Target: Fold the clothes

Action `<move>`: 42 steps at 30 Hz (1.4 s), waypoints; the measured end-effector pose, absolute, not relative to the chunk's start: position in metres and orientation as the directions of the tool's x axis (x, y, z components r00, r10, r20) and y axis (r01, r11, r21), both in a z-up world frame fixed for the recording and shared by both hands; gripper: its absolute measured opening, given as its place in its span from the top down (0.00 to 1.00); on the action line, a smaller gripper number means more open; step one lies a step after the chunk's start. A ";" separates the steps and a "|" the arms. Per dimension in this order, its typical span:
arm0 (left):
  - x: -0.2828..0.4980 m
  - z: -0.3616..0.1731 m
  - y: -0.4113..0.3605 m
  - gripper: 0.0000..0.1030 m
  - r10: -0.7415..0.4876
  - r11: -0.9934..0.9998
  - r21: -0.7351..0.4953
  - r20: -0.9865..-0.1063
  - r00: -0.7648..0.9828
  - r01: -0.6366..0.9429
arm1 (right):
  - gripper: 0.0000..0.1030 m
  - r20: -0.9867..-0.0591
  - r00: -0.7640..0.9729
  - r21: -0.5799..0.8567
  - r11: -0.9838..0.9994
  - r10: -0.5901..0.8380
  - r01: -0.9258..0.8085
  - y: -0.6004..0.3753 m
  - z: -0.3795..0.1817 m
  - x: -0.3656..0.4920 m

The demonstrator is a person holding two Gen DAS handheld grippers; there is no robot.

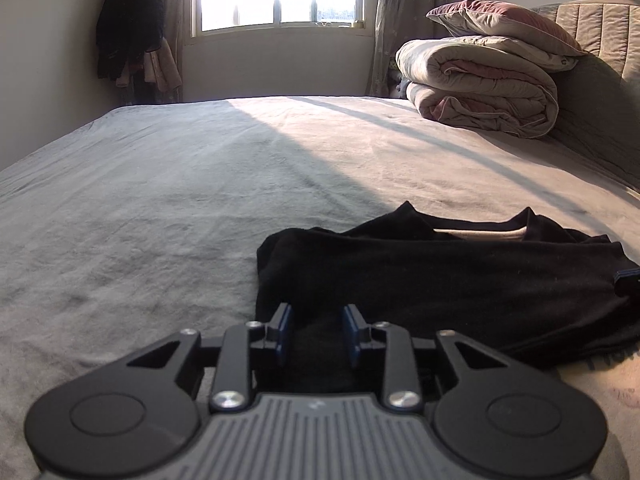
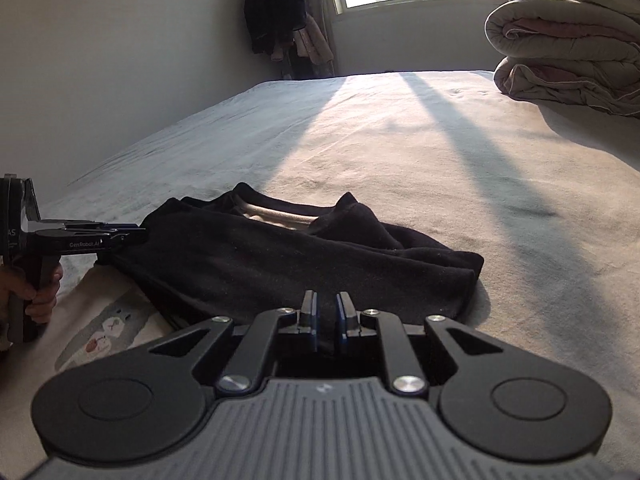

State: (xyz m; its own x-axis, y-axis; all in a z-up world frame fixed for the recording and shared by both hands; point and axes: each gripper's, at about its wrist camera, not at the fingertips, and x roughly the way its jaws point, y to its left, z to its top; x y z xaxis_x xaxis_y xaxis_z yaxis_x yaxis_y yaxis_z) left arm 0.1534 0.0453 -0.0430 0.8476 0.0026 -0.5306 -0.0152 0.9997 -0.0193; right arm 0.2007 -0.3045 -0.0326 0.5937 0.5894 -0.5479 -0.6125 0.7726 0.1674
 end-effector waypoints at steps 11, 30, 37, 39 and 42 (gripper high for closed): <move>0.159 -0.047 0.048 0.71 -0.009 0.999 -0.050 -0.530 0.848 -0.021 | 0.84 -0.542 0.608 0.090 0.759 0.580 -0.644 -0.299 -0.050 0.193; 0.063 -0.012 0.072 0.28 -0.096 0.983 -0.185 -0.597 0.797 -0.020 | 0.36 -0.655 0.696 0.169 0.954 0.295 -0.246 -0.292 0.024 0.101; 0.010 -0.011 0.101 0.28 -0.124 0.979 -0.202 -0.663 0.738 -0.017 | 0.31 -0.709 0.672 0.146 0.977 0.213 -0.155 -0.294 0.013 0.049; 0.000 -0.013 0.113 0.28 -0.152 0.969 -0.245 -0.677 0.720 -0.026 | 0.30 -0.718 0.662 0.167 0.976 0.216 -0.137 -0.297 0.010 0.036; -0.013 -0.018 0.130 0.31 -0.208 0.946 -0.320 -0.702 0.681 -0.041 | 0.30 -0.729 0.643 0.217 0.970 0.233 -0.105 -0.305 0.006 0.018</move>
State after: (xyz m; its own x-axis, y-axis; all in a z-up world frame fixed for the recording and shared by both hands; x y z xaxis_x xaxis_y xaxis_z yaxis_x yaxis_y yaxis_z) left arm -0.0132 0.1302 -0.0182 0.6815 -0.2080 -0.7017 -0.0408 0.9465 -0.3202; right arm 0.0177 -0.3055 0.0062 0.6434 0.2331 -0.7292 -0.1054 0.9704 0.2172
